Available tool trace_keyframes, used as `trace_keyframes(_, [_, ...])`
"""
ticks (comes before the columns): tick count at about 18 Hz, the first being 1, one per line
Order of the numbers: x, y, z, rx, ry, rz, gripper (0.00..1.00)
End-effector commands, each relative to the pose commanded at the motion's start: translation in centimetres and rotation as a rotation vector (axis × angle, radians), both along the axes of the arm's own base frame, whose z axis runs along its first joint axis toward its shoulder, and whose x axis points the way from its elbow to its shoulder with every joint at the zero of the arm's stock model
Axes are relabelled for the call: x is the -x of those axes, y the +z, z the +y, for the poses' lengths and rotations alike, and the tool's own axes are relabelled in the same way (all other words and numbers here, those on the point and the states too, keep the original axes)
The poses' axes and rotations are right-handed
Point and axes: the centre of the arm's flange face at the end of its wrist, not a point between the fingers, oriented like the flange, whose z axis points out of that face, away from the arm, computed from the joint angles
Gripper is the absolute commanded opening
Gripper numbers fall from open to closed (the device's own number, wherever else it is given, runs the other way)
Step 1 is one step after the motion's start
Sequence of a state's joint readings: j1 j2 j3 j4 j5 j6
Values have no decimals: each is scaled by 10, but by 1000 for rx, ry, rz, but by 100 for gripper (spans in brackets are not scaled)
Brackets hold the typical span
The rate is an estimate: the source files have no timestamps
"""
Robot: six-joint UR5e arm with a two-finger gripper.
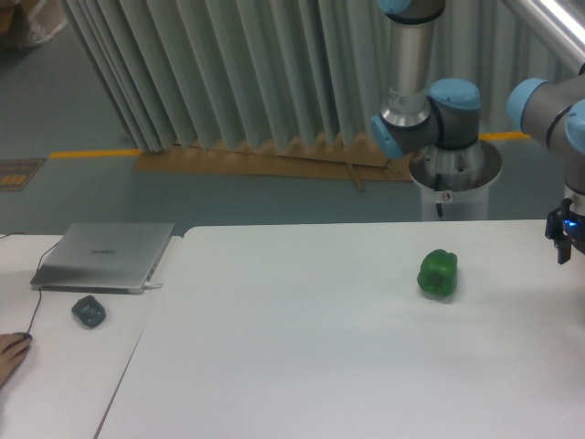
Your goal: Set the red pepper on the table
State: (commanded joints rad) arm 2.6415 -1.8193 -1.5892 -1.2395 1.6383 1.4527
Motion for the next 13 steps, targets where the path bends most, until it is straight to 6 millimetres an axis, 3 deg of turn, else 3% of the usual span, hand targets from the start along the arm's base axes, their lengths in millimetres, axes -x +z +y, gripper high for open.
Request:
trace_keyframes(9, [8, 4, -6, 31, 9, 29, 100])
trace_keyframes(11, [28, 12, -23, 21, 28, 44, 100])
trace_keyframes(13, [46, 2, -30, 40, -2, 38, 100])
